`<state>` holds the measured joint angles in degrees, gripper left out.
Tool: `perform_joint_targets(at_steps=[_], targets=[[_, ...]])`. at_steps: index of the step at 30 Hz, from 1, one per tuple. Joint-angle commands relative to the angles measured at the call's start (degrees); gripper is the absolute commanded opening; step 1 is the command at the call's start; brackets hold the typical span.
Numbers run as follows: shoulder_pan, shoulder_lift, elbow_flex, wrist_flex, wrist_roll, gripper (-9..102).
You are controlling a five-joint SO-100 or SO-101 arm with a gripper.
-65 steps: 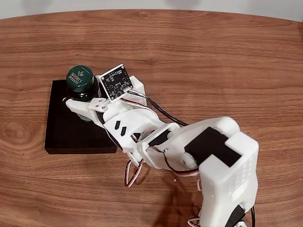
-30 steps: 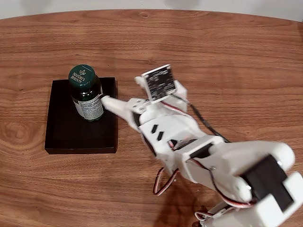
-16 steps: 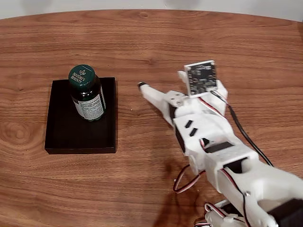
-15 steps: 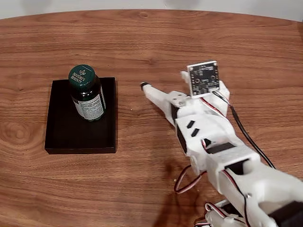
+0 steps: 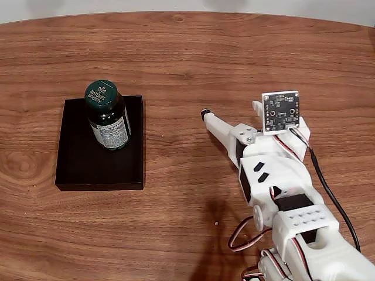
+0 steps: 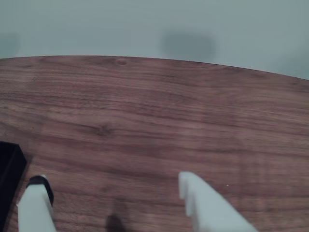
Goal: Pick up the pill bottle and place it in the black box.
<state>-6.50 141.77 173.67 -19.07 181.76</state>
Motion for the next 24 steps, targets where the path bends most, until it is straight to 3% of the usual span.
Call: perform_joint_targets(at_steps=[1, 13, 24], targets=[[2.20, 4.39, -0.97, 4.22, -1.58, 30], [9.67, 21.18, -0.18, 42.98, -8.17, 22], [8.70, 35.86, -0.09, 65.30, -17.49, 5]])
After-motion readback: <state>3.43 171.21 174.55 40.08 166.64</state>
